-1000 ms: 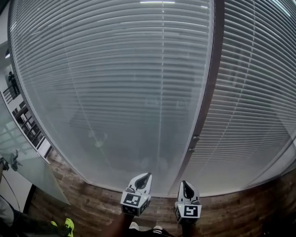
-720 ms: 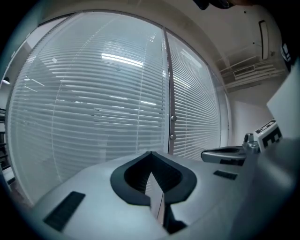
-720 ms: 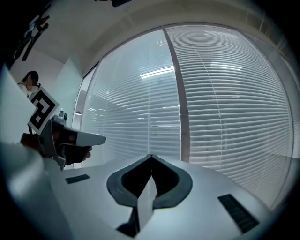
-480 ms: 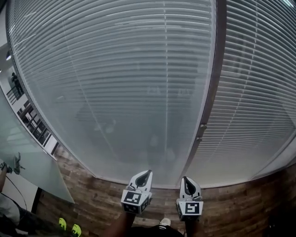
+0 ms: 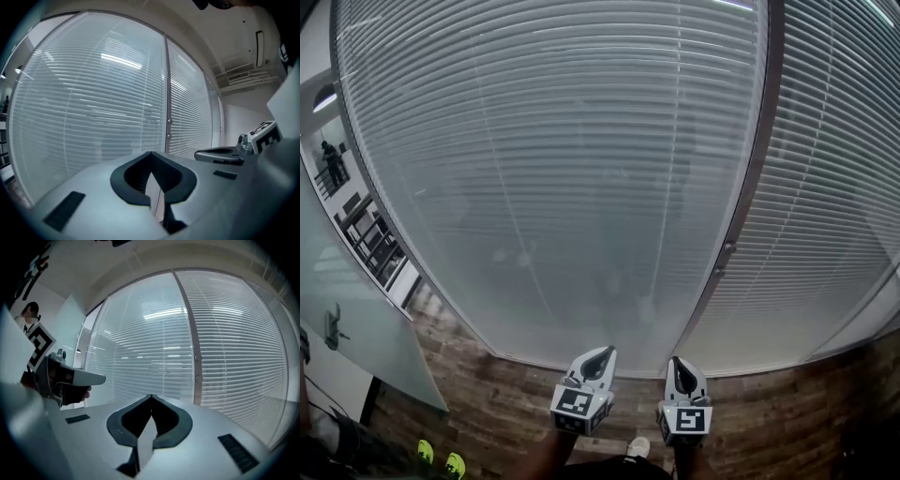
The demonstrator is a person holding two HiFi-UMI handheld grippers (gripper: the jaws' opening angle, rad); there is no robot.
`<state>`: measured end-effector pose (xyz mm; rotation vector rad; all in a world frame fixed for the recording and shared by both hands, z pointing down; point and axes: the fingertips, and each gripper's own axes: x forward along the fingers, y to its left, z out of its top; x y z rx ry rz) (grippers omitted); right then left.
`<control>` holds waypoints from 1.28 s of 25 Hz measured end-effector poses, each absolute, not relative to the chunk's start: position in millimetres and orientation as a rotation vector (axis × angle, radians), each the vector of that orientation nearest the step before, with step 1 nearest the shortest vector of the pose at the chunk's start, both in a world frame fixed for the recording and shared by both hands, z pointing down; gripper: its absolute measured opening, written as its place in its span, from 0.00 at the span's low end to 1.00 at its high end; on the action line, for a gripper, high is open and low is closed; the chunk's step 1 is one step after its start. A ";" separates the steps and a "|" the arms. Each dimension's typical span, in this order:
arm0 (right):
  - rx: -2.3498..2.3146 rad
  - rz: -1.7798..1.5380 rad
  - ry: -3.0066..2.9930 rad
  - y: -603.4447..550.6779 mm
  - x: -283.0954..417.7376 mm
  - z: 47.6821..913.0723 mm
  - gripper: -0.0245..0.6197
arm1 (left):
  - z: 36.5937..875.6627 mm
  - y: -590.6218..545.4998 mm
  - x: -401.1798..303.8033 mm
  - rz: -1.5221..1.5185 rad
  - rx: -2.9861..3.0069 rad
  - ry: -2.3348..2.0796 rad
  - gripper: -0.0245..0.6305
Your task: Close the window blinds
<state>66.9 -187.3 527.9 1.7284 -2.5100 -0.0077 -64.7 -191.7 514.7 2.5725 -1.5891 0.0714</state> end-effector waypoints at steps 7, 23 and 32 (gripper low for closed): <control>1.733 -0.001 -2.506 -146.1 48.6 532.7 0.04 | 521.6 -150.1 -85.9 0.067 2.564 -1.580 0.04; 1.758 -0.019 -2.421 -37.4 18.7 553.3 0.04 | 555.8 -34.8 -129.0 0.053 2.546 -1.581 0.04; 1.739 -0.009 -2.368 -9.5 29.4 553.9 0.04 | 559.4 -12.2 -122.8 0.114 2.557 -1.632 0.04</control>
